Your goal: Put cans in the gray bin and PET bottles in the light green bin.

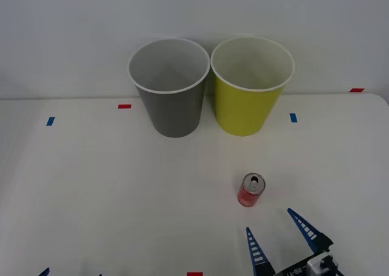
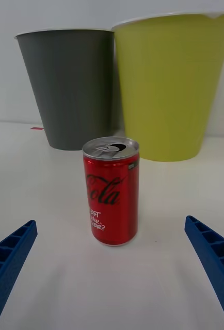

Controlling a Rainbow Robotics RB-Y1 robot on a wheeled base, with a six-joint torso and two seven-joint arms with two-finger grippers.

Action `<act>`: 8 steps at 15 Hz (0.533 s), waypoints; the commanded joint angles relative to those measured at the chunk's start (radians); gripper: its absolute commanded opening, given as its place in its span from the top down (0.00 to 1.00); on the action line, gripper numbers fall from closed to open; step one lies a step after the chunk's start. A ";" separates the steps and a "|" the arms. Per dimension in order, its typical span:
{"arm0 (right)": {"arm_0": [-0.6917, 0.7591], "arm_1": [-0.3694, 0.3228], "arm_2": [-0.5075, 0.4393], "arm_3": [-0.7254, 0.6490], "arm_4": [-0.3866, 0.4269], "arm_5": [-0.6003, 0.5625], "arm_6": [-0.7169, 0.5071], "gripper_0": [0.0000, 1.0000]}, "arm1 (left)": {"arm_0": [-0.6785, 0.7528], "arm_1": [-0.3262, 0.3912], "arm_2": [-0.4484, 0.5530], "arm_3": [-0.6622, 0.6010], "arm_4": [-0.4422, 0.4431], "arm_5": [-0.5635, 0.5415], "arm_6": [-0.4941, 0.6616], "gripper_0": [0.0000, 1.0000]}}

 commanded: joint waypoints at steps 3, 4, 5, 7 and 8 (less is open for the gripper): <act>-0.079 0.049 -0.013 0.006 -0.010 0.075 -0.005 0.00 | 0.000 0.000 0.000 0.000 0.000 0.000 0.000 0.00; -0.089 0.054 -0.021 0.006 -0.011 0.089 -0.005 0.00 | 0.000 0.000 0.000 0.000 0.000 0.000 0.000 0.00; -0.093 0.057 -0.026 0.006 -0.011 0.100 -0.005 0.00 | 0.000 0.000 0.000 0.000 0.000 0.000 0.000 0.00; -0.109 0.071 -0.033 0.006 -0.014 0.129 -0.005 0.00 | 0.000 0.000 0.000 0.000 0.000 0.000 0.000 0.00; -0.118 0.080 -0.036 0.006 -0.014 0.144 0.000 0.00 | 0.000 0.000 0.000 0.000 0.000 0.000 0.000 0.00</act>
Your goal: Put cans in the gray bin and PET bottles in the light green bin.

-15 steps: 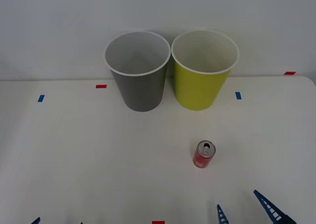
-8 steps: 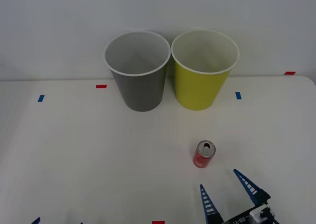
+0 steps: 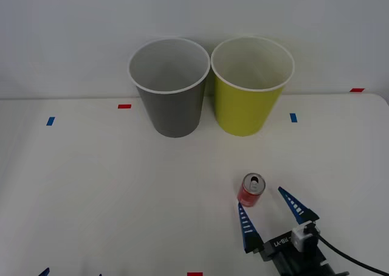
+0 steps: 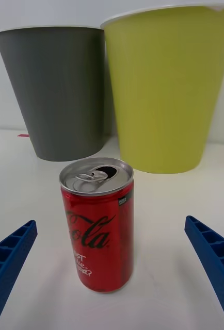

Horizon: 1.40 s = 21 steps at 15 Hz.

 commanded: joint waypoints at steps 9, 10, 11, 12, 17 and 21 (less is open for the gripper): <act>-0.087 0.046 -0.022 0.000 -0.001 0.136 0.008 0.00 | 0.000 0.000 0.000 0.000 0.000 0.000 0.000 0.00; -0.090 0.046 -0.022 0.000 -0.003 0.141 0.002 0.00 | 0.000 0.000 0.000 0.000 0.000 0.000 0.000 0.00; -0.090 0.048 -0.022 0.000 -0.004 0.142 0.004 0.00 | 0.000 0.000 0.000 0.000 0.000 0.000 0.000 0.00; -0.090 0.049 -0.022 0.000 -0.006 0.144 0.008 0.00 | 0.000 0.000 0.000 0.000 0.000 0.000 0.000 0.00; -0.093 0.064 -0.020 0.000 -0.026 0.162 -0.010 0.87 | 0.000 0.000 0.000 0.000 0.000 0.000 0.000 0.00; -0.100 0.078 -0.020 0.000 -0.040 0.185 -0.024 0.91 | 0.000 0.000 0.000 0.000 0.000 0.000 0.000 0.00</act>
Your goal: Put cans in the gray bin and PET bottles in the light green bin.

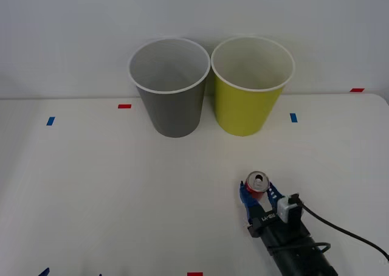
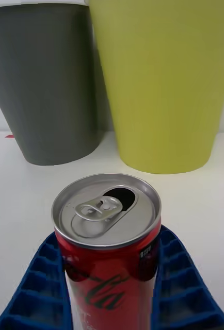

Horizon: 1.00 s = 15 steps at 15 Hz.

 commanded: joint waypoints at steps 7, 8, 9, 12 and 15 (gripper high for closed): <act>-0.002 0.019 -0.047 -0.328 -0.035 0.487 -0.030 0.94 | 0.000 0.000 0.000 0.000 0.000 0.000 0.000 0.00; -0.002 0.018 -0.066 -0.407 -0.037 0.599 -0.033 0.94 | 0.000 0.000 0.000 0.000 0.000 0.000 0.000 0.00; -0.001 0.021 -0.096 -0.511 -0.038 0.754 -0.038 0.94 | 0.000 0.000 0.000 0.000 0.000 0.000 0.000 0.00; -0.008 0.024 -0.161 -0.735 -0.041 1.089 -0.047 0.94 | 0.000 0.000 0.000 0.000 0.000 0.000 0.000 0.00; -0.054 0.028 -0.190 -0.852 -0.044 1.296 -0.057 0.94 | 0.000 0.000 0.000 0.000 0.000 0.000 0.000 0.00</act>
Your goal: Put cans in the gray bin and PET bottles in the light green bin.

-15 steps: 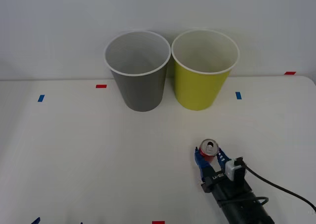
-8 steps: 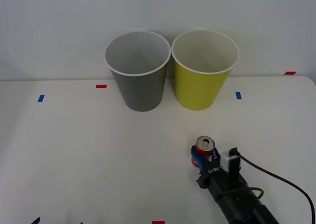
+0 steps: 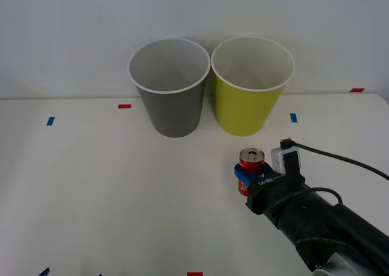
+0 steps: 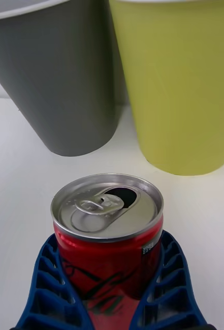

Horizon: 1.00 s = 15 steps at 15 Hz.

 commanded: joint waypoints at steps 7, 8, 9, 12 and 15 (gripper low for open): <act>-0.182 -0.003 -0.088 -0.200 -0.033 0.343 -0.019 0.94 | 0.000 0.000 0.000 0.000 0.000 0.000 0.000 0.00; -0.188 -0.009 -0.090 -0.200 -0.038 0.345 -0.017 0.94 | 0.000 0.000 0.000 0.000 0.000 0.000 0.000 0.00; -0.198 -0.015 -0.094 -0.200 -0.047 0.345 -0.017 0.94 | 0.000 0.000 0.000 0.000 0.000 0.000 0.000 0.00; -0.272 -0.025 -0.099 -0.198 -0.076 0.345 -0.022 0.94 | 0.000 0.000 0.000 0.000 0.000 0.000 0.000 0.00; -0.398 -0.031 -0.107 -0.134 -0.166 0.340 -0.022 0.95 | 0.000 0.000 0.000 0.000 0.000 0.000 0.000 0.00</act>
